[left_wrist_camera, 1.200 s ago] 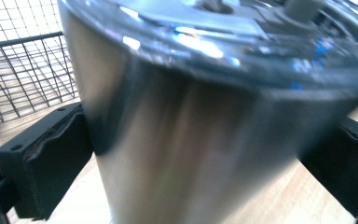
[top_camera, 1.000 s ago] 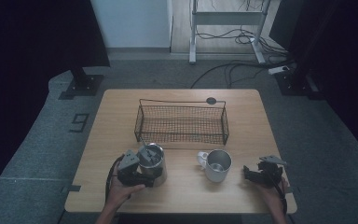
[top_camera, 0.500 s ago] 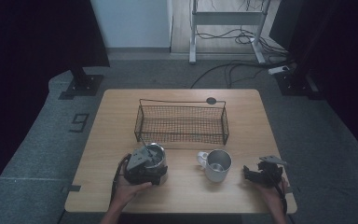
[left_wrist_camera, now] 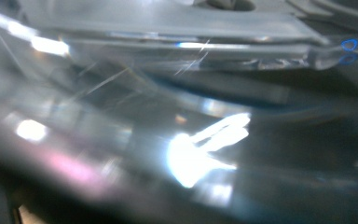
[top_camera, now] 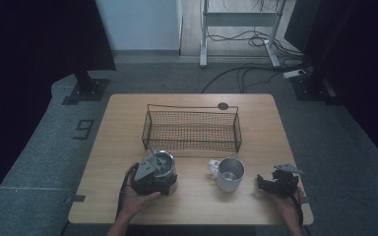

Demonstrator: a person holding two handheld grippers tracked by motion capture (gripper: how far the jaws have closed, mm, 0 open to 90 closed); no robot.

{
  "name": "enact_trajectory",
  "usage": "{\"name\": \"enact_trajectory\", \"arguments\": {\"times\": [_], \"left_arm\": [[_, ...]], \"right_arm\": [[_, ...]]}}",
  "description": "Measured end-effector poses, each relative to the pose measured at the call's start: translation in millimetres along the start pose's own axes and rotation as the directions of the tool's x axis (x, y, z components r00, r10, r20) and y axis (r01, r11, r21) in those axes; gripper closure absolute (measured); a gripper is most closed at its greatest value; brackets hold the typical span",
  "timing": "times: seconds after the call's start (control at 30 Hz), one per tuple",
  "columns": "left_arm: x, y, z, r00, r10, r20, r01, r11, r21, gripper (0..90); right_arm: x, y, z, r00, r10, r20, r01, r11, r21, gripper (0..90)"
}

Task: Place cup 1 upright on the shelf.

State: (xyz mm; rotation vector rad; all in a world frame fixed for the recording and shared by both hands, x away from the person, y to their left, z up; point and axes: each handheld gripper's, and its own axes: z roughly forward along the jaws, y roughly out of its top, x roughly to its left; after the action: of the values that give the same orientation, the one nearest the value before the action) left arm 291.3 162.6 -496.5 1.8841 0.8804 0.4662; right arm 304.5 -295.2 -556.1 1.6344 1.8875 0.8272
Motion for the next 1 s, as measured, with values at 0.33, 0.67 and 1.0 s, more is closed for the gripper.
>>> {"name": "enact_trajectory", "arguments": {"times": [0.33,0.67,1.0], "left_arm": [[-0.4,-0.2,-1.0,1.0000,0.007,0.002,-0.007,1.0000,-0.002,3.4],[2.1,6.4,-10.9,0.9999,-0.002,0.015,0.002,0.9997,-0.024,3.8],[2.4,8.8,-14.6,1.0000,-0.001,0.009,0.001,0.9998,-0.021,3.9]], "right_arm": [[0.0,0.0,0.0,1.0000,0.000,0.000,0.000,1.000,0.000,6.2],[0.0,0.0,0.0,1.0000,0.000,0.000,0.000,1.000,0.000,6.2],[-0.1,0.0,0.0,1.0000,0.000,0.000,0.000,1.000,0.000,6.2]]}}
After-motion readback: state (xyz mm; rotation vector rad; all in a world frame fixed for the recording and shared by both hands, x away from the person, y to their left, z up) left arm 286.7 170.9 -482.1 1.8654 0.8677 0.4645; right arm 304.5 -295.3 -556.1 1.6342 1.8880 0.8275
